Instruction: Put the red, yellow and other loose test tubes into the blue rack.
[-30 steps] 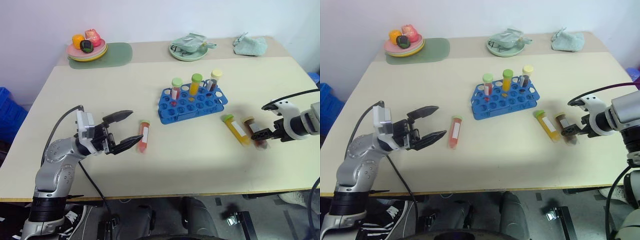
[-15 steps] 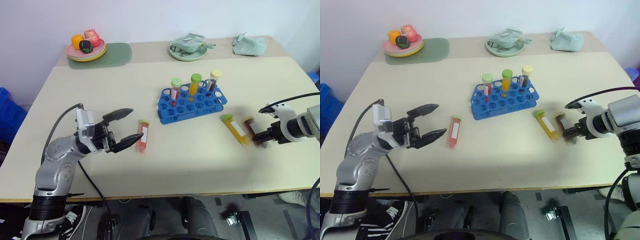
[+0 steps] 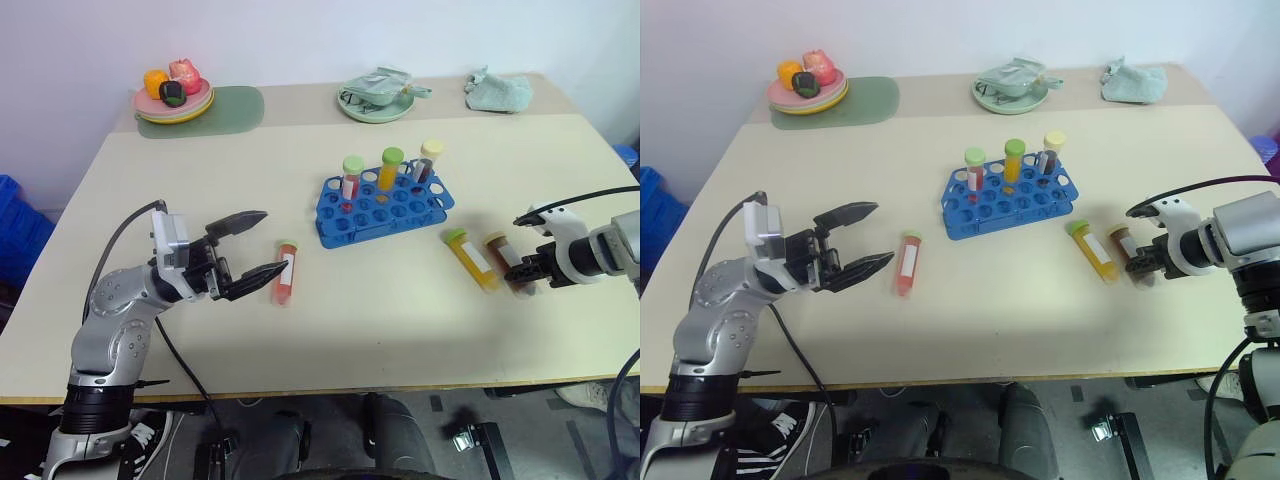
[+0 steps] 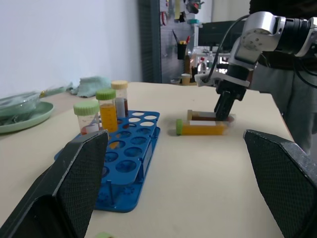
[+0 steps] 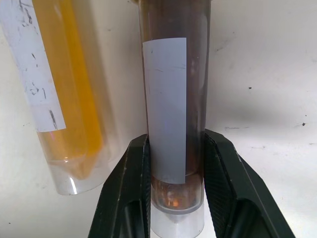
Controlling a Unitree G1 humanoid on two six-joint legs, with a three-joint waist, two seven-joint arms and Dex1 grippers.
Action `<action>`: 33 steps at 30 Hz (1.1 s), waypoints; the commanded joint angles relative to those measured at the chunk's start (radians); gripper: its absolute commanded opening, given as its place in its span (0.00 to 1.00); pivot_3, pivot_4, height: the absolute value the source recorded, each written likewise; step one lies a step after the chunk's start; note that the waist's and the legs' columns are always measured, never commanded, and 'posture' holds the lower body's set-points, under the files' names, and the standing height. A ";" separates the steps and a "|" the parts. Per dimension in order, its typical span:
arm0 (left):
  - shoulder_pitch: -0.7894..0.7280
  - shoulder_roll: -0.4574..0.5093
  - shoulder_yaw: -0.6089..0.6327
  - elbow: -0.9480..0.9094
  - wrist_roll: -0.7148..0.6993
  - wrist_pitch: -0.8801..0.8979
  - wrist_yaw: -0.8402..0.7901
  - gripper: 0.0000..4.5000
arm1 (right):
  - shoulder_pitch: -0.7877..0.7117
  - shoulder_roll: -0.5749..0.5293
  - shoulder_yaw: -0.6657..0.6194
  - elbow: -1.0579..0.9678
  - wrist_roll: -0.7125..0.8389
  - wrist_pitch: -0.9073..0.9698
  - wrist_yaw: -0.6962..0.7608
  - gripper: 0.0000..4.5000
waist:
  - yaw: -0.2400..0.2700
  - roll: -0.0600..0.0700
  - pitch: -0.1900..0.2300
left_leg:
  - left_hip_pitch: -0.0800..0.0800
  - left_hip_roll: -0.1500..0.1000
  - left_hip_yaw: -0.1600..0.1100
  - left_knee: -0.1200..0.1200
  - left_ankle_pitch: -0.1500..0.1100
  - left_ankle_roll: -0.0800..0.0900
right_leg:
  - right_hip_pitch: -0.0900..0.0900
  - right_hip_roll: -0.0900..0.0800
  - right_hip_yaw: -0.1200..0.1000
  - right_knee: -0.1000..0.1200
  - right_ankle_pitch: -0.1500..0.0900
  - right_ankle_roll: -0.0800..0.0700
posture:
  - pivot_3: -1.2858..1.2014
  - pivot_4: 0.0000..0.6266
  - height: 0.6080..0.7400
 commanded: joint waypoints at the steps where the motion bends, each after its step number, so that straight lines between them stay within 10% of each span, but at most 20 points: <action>1: -0.020 0.008 0.020 -0.001 -0.014 -0.007 -0.003 1.00 | -0.009 -0.028 -0.038 -0.077 0.037 -0.023 0.051 0.19 | 0.000 0.000 0.000 | 0.000 0.000 0.000 0.000 0.000 0.000 | 0.000 0.000 0.000 0.000 0.000 0.000 | 0.52 0.24 1.00; 11: -0.163 0.008 0.004 0.167 0.016 -0.054 -0.084 1.00 | 0.070 -0.078 -0.236 -0.192 0.049 -0.325 0.078 0.19 | 0.003 0.000 0.000 | -0.001 0.000 0.000 0.000 0.000 0.000 | -0.001 0.000 0.000 0.000 0.000 0.001 | 0.52 0.24 1.00; 20: -0.279 0.014 0.001 0.314 0.041 -0.083 -0.155 1.00 | 0.141 0.368 -0.646 -0.440 0.219 -0.478 -0.186 0.19 | -0.003 0.000 0.000 | -0.001 0.001 0.002 0.000 0.000 0.000 | -0.004 0.001 0.003 0.002 0.000 0.000 | 0.52 0.24 1.00; 33: -0.213 0.112 0.069 0.215 0.001 0.004 -0.139 1.00 | 0.195 0.778 -0.537 -0.291 0.055 -1.109 -0.407 0.19 | -0.029 0.000 0.000 | 0.000 0.000 0.002 0.000 0.000 0.000 | -0.004 0.004 0.005 0.003 0.001 0.001 | 0.52 0.24 1.00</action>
